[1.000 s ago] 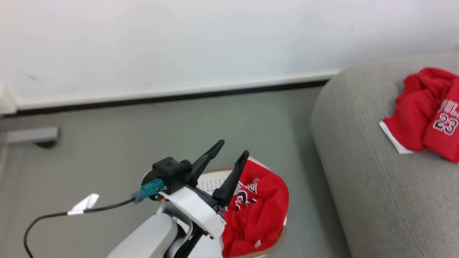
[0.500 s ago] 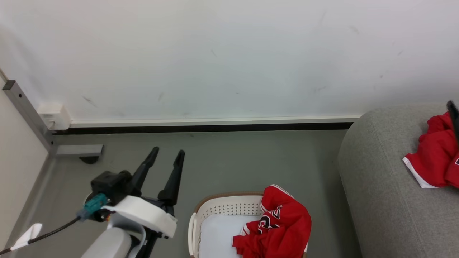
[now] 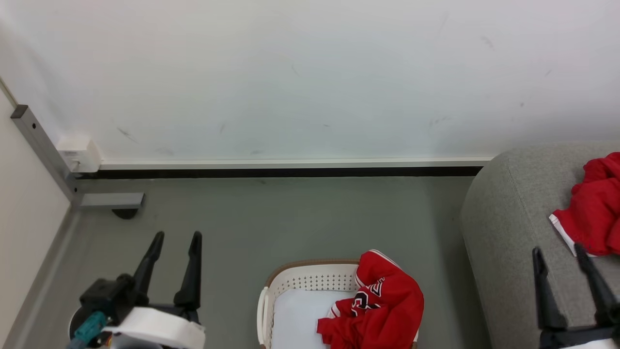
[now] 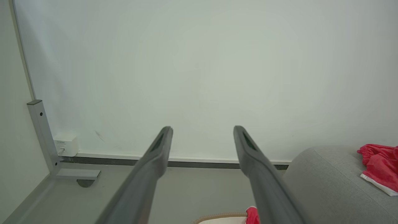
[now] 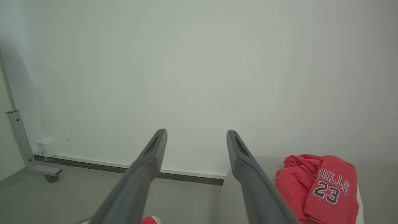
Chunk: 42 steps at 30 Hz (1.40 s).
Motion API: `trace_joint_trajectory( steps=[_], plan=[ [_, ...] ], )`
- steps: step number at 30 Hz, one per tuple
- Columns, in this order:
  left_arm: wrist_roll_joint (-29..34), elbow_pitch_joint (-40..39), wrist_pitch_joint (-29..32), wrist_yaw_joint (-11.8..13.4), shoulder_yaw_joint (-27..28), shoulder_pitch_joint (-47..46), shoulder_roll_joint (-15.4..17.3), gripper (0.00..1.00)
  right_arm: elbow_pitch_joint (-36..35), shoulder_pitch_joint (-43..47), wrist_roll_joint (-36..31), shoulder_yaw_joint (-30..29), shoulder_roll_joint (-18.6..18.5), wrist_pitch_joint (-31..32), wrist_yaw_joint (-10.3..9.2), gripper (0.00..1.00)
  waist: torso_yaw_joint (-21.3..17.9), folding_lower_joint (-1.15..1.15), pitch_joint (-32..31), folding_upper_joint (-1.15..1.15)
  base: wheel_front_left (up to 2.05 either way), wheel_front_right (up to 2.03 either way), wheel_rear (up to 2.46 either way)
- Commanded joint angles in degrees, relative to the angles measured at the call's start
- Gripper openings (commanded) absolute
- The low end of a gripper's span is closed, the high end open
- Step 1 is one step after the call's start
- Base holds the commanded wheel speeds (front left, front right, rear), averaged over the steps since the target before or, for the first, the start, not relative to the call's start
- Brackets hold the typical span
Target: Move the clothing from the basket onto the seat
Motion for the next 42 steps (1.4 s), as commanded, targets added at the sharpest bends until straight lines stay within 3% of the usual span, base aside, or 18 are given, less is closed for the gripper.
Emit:
trace_joint_trajectory(
  steps=[1,8,16,42],
  plan=[
    [2.05,-0.33,-0.02,-0.92,2.24,2.13,-1.42,1.0,1.54,1.73,-0.72,-0.19,2.01,-0.48,-0.15,1.0,-0.11,0.01,-0.05,0.0,0.0,0.0,0.0],
    [6.97,-0.33,-0.02,-4.53,7.98,5.66,-7.4,1.0,2.17,0.99,-2.99,0.04,5.02,-0.59,-0.15,1.0,0.2,0.01,0.83,0.0,0.0,0.0,0.0],
    [9.71,0.38,-0.02,-6.92,10.09,5.21,-9.7,1.0,2.03,0.35,-3.37,0.39,5.62,-0.61,-0.15,1.0,0.41,0.01,1.23,0.0,0.0,0.0,0.0],
    [10.38,1.86,-0.03,-8.15,11.4,3.93,-10.78,1.0,2.6,-1.08,-2.56,0.76,5.66,-0.62,-0.15,1.0,-1.71,0.01,1.42,0.0,0.0,0.0,0.0]
  ],
)
